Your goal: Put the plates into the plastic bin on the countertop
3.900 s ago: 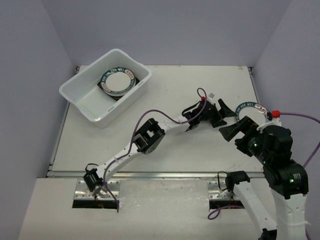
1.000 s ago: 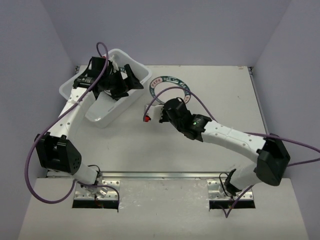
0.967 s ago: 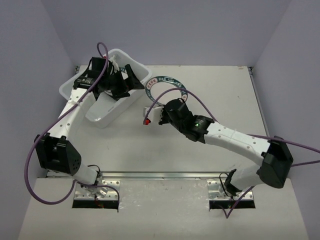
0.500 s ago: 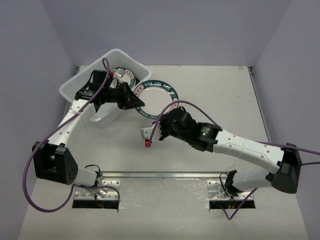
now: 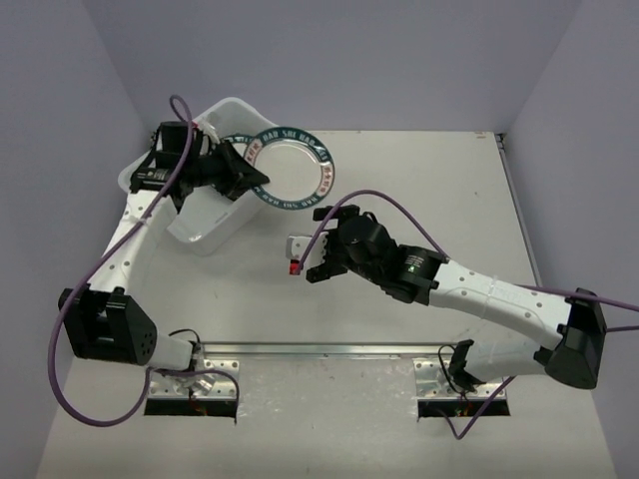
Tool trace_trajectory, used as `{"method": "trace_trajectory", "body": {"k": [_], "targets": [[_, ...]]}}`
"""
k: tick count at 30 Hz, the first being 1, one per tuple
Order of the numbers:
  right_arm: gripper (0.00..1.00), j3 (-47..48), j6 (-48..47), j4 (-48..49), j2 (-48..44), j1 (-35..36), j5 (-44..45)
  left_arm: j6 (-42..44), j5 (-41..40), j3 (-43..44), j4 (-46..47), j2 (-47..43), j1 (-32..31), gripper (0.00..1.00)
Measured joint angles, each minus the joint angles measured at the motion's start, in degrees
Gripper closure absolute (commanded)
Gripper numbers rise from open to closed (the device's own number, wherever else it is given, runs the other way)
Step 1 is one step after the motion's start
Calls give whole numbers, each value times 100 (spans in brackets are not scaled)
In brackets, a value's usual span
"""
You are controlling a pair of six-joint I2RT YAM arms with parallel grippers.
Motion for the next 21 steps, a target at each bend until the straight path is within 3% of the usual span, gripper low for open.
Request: {"method": "trace_trajectory", "body": {"k": [7,12,17,20,21], "targets": [[1,69,2560,-437,-460,-10,511,-248,-1326,500,733,889,1056,100],[1,463,4757,-1040,-865,-10,879,-362,-1892,1091,1083,2241,1253,100],[1,715,6038,-1326,-1819,-14,973,-339,-2025,2059,1209,3722,1256,98],[1,975,6539,-1443,-2178,-14,996,-356,-1937,2452,1084,4266,1269,59],[1,1041,6668,-1503,-2259,-14,998,-360,-1897,2512,1084,4341,1300,56]]}}
